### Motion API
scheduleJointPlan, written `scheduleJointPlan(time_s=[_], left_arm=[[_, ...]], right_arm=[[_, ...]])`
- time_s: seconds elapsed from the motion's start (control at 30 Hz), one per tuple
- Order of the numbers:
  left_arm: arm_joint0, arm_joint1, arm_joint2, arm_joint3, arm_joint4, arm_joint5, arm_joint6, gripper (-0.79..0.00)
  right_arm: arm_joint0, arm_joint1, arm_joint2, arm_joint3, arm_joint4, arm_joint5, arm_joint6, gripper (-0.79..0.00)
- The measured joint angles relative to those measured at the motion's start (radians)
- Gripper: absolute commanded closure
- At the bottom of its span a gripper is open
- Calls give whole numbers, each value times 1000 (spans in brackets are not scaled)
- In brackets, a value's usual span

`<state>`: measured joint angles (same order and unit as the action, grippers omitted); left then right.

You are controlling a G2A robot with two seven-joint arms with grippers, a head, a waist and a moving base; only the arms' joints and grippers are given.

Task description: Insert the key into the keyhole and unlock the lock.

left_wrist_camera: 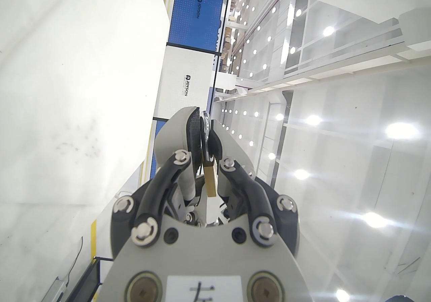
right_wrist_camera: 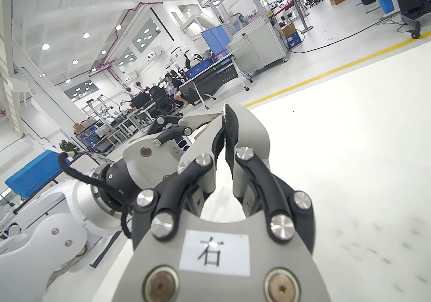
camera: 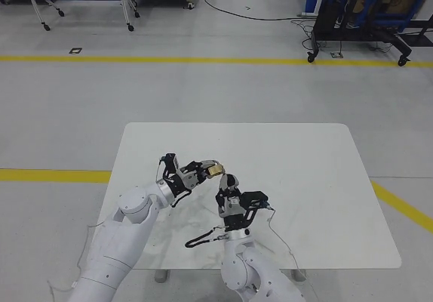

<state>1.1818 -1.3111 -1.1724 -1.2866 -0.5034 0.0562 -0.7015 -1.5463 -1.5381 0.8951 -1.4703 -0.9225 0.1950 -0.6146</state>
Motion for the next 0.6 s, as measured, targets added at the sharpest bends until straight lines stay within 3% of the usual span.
scheduleJointPlan(time_s=[0.23, 0.4, 0.6], left_arm=[[-1, 1, 0, 6, -9, -7, -3, 0], [-6, 0, -2, 23, -19, -32, -4, 0], [-26, -9, 10, 95, -38, -146, 2, 0]], right_arm=[[-10, -1, 6, -7, -10, -12, 13, 0], [-44, 1, 35, -59, 88, -85, 51, 0], [-107, 18, 117, -148, 331, -204, 273, 0]])
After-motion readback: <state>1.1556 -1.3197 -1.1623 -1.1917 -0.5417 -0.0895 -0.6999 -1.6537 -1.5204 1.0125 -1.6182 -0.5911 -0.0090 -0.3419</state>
